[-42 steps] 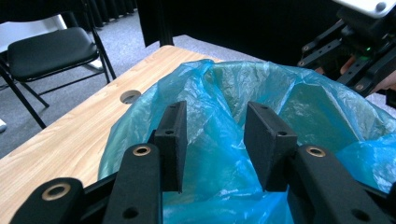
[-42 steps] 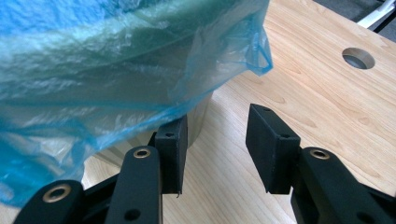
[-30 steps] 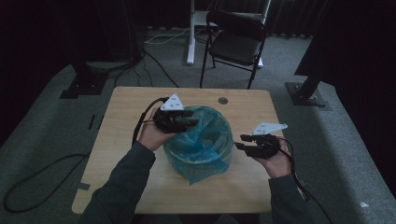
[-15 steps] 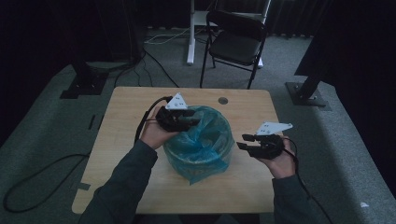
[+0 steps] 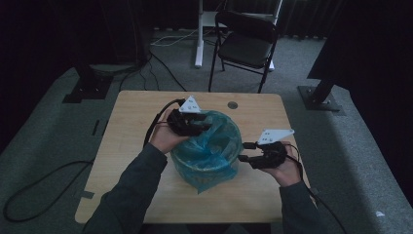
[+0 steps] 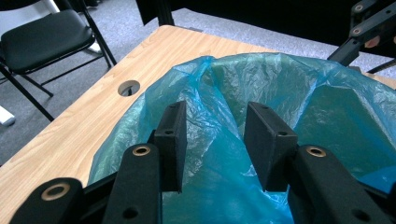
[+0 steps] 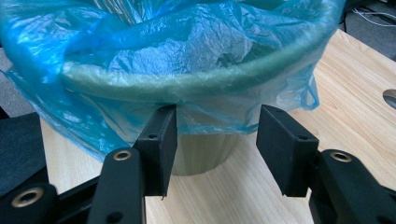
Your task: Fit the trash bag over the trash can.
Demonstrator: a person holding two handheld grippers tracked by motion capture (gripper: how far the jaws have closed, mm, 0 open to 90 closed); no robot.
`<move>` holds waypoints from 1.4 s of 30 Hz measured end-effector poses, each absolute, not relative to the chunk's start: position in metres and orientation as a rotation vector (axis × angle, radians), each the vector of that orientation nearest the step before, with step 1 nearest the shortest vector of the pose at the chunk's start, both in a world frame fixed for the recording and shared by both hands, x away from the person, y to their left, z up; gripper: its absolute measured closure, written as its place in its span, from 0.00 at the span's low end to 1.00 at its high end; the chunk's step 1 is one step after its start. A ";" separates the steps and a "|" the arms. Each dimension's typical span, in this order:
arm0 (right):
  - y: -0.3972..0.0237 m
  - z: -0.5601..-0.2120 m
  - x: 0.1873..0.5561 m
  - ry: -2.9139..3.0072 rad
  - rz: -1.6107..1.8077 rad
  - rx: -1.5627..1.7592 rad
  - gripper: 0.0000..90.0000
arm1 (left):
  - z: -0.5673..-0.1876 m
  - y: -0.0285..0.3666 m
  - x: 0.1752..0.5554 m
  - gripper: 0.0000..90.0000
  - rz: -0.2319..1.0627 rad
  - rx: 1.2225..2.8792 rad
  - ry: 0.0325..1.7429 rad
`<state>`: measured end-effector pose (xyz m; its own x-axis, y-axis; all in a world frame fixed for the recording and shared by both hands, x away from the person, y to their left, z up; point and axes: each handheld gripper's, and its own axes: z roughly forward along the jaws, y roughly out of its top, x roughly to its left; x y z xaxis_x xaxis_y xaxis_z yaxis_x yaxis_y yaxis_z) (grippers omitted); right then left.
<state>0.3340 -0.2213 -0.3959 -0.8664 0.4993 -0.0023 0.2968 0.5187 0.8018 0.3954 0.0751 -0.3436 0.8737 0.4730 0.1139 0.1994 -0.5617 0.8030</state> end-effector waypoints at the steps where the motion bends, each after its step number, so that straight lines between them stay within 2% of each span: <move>1: -0.220 -0.397 0.335 2.528 1.269 0.669 0.57 | -0.344 0.075 0.395 0.66 0.403 2.174 0.483; 7: -0.220 -0.400 0.337 2.535 1.305 0.664 0.84 | -0.346 0.071 0.396 0.66 0.403 2.206 0.474; 12: -0.221 -0.401 0.337 2.539 1.309 0.666 0.94 | -0.346 0.067 0.397 0.66 0.414 2.237 0.461; 24: -0.219 -0.403 0.338 2.551 1.300 0.662 0.95 | -0.346 0.048 0.392 0.69 0.440 2.358 0.364; 26: -0.219 -0.403 0.338 2.551 1.302 0.660 0.95 | -0.348 0.044 0.391 0.76 0.436 2.386 0.332; 30: -0.219 -0.403 0.338 2.552 1.303 0.664 0.95 | -0.350 0.040 0.388 0.81 0.438 2.409 0.303; 42: -0.219 -0.404 0.339 2.560 1.301 0.660 0.95 | -0.344 0.045 0.388 0.75 0.436 2.352 0.302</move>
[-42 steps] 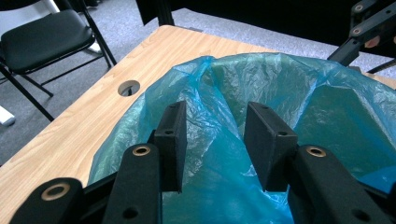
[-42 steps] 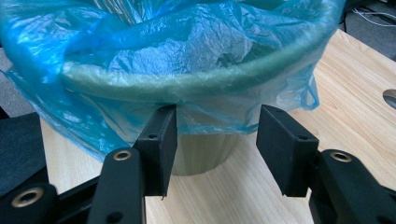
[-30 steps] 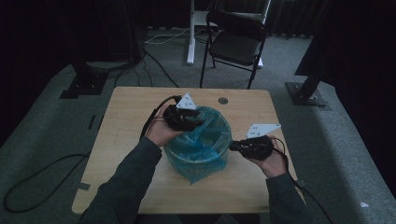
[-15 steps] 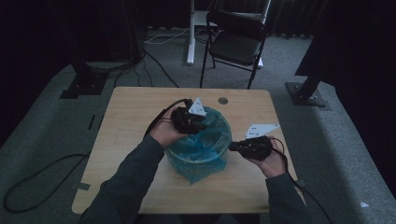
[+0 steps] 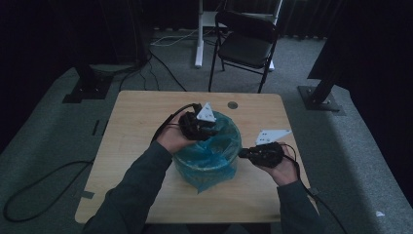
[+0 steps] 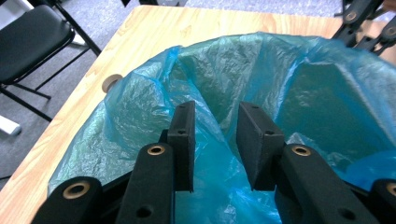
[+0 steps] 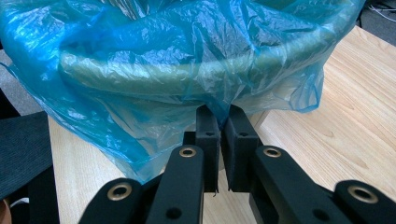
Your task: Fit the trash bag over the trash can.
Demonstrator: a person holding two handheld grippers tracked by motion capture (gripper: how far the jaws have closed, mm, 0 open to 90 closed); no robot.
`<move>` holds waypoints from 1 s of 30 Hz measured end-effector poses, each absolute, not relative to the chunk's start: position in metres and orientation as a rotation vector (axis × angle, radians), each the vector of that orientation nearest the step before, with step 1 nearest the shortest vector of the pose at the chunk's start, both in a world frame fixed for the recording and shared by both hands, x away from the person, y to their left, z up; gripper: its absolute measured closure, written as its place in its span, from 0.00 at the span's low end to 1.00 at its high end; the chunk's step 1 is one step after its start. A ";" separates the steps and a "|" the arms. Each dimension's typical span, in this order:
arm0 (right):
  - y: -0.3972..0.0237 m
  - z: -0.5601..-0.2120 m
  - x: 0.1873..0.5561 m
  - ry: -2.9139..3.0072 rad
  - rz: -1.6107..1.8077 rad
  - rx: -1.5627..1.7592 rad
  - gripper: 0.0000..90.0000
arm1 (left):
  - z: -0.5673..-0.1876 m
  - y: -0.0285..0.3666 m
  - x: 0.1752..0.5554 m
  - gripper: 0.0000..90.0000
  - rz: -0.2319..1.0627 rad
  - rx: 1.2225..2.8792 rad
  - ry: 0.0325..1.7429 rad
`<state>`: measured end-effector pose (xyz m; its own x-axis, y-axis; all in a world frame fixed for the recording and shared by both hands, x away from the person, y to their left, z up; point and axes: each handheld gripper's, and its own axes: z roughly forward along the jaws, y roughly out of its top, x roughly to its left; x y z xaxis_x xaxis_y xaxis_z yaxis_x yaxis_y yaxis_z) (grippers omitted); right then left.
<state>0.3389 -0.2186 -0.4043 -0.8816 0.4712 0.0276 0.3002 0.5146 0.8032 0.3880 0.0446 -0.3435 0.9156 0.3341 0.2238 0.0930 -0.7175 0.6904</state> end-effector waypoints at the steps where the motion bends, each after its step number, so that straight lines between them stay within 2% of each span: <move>1: -0.219 -0.404 0.339 2.560 1.301 0.660 0.95 | -0.344 0.044 0.387 0.75 0.428 2.360 0.291; 9: -0.218 -0.404 0.339 2.563 1.300 0.659 0.95 | -0.352 0.029 0.387 0.69 0.432 2.471 0.246; 16: -0.219 -0.404 0.339 2.563 1.303 0.660 0.95 | -0.361 0.015 0.386 0.69 0.440 2.570 0.195; 30: -0.219 -0.405 0.338 2.569 1.300 0.659 0.95 | -0.372 0.010 0.387 0.68 0.468 2.662 0.179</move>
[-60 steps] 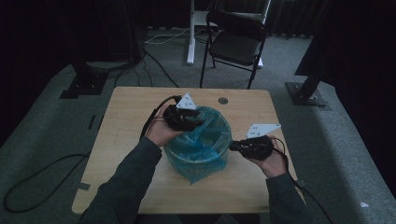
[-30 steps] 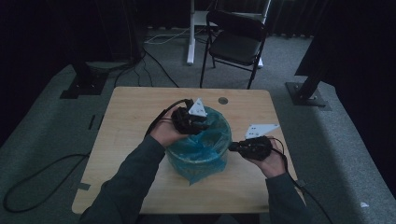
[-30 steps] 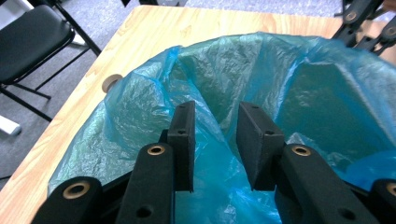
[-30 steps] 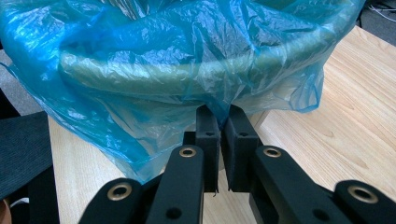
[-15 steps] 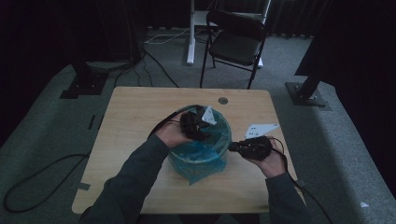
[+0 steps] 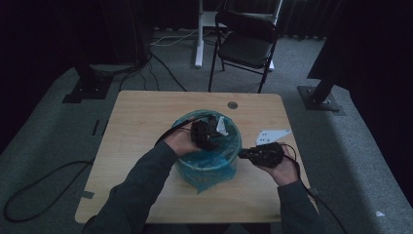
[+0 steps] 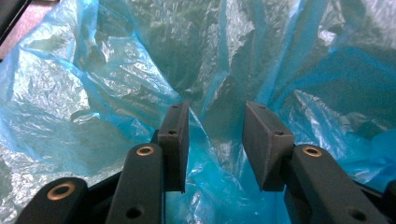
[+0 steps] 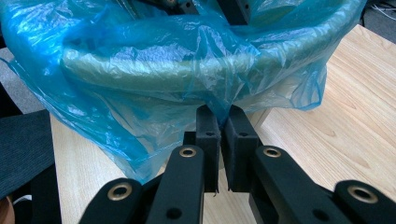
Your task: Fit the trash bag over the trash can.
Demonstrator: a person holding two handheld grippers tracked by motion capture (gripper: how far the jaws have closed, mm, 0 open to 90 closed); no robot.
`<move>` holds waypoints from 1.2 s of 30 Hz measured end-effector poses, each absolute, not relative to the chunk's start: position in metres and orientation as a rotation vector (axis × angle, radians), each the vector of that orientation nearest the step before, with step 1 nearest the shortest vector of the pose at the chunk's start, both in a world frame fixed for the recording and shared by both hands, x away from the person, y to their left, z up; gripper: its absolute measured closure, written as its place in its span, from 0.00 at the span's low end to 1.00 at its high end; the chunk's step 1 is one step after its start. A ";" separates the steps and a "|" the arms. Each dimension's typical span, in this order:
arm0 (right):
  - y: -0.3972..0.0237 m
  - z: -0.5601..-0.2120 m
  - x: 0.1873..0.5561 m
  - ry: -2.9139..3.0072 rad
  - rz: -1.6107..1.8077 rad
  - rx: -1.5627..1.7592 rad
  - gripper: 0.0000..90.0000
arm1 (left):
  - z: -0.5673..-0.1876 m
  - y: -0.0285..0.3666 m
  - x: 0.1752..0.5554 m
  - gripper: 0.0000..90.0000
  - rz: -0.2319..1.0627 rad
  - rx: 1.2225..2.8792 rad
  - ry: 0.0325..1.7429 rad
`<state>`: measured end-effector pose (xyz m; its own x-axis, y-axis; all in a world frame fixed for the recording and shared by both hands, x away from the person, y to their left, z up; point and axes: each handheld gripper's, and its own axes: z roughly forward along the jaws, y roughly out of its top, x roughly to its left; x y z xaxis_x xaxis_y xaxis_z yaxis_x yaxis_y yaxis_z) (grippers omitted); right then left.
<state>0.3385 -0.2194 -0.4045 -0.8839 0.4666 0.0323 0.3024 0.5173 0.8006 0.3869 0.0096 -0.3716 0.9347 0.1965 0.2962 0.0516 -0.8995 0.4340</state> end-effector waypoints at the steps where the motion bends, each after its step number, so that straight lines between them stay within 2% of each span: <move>1: -0.219 -0.405 0.338 2.569 1.300 0.659 0.95 | -0.373 0.009 0.387 0.68 0.469 2.670 0.178; 36: -0.222 -0.404 0.336 2.576 1.300 0.650 0.96 | -0.393 -0.004 0.389 0.64 0.530 2.846 0.145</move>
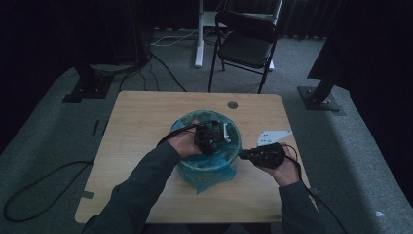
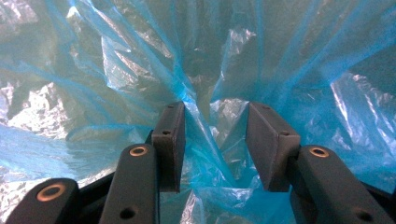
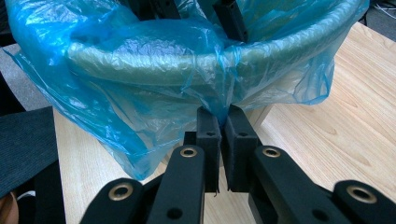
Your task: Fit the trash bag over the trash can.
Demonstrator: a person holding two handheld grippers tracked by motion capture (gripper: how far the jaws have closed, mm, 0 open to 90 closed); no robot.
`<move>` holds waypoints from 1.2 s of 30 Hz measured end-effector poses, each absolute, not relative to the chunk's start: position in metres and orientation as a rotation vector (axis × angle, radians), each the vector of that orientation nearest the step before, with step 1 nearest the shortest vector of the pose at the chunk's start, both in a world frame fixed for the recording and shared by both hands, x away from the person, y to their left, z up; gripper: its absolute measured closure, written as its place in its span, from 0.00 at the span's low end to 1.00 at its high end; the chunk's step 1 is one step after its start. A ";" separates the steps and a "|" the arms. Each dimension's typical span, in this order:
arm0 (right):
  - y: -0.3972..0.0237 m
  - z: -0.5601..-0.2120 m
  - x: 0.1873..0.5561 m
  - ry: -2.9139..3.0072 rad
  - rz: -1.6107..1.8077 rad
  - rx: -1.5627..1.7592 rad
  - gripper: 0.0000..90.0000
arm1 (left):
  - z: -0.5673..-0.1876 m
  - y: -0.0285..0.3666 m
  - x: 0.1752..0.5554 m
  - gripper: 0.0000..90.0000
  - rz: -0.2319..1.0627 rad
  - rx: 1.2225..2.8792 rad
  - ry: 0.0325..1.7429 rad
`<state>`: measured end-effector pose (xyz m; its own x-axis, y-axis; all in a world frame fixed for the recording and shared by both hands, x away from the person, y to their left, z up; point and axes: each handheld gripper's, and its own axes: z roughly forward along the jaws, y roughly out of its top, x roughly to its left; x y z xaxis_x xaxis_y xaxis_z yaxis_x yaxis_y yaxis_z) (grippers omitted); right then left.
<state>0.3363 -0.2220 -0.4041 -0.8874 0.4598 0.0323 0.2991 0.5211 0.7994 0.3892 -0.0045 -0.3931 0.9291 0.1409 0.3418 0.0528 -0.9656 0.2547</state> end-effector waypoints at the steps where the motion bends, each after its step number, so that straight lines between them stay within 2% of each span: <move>1: -0.222 -0.404 0.336 2.576 1.300 0.650 0.96 | -0.393 -0.004 0.389 0.64 0.530 2.846 0.145; 20: -0.223 -0.404 0.336 2.580 1.299 0.651 0.96 | -0.400 -0.008 0.390 0.64 0.556 2.912 0.130; 31: -0.223 -0.405 0.336 2.584 1.302 0.649 0.96 | -0.381 0.002 0.390 0.64 0.539 2.762 0.192; 36: -0.223 -0.405 0.336 2.583 1.303 0.650 0.96 | -0.370 0.010 0.385 0.65 0.604 2.670 0.212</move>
